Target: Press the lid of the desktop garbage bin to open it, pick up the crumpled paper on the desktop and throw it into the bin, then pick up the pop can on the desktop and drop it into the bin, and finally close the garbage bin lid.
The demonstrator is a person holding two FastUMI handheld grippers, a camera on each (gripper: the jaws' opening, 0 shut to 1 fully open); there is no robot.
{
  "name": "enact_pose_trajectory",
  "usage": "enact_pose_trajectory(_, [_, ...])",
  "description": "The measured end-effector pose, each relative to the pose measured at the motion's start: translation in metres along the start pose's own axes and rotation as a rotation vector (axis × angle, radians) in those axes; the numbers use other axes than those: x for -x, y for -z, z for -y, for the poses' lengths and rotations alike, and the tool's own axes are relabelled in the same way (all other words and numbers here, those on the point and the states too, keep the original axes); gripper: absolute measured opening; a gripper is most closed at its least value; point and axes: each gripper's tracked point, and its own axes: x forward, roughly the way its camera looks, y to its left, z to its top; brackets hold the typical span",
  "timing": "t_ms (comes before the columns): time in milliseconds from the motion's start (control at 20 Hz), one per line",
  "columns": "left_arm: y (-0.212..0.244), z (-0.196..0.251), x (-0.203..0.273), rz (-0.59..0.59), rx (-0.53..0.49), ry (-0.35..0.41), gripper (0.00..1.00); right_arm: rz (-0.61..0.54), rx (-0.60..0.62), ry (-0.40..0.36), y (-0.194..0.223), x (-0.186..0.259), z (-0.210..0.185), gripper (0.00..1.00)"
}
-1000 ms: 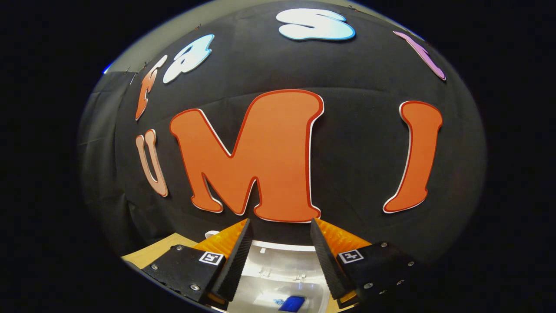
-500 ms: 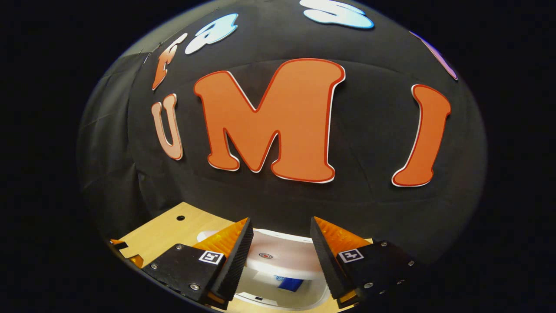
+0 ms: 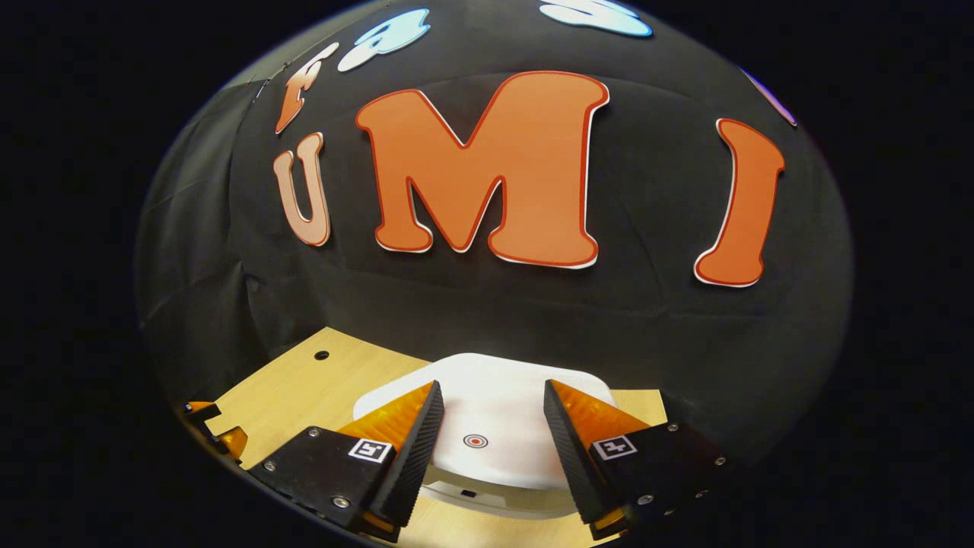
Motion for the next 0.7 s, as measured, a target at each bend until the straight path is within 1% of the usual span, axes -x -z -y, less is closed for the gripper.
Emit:
enact_pose_trajectory(250, [0.001,0.001,0.000,-0.014,0.000,0.008,1.00,-0.027,-0.008,-0.011,0.021,0.004,-0.005,0.80])
enact_pose_trajectory(400, [0.001,0.001,0.000,-0.012,-0.007,0.006,1.00,-0.064,-0.030,-0.039,0.037,0.007,-0.014,0.80])
enact_pose_trajectory(450, [0.001,0.001,0.000,-0.011,-0.008,0.008,1.00,-0.070,-0.026,-0.038,0.041,0.008,-0.014,0.74])
enact_pose_trajectory(500, [0.001,0.001,0.000,-0.011,-0.010,0.008,1.00,-0.075,-0.026,-0.035,0.044,0.007,-0.015,0.80])
enact_pose_trajectory(700, [0.004,0.000,0.000,-0.023,-0.016,0.004,1.00,-0.077,-0.034,-0.004,0.053,0.008,-0.015,0.80])
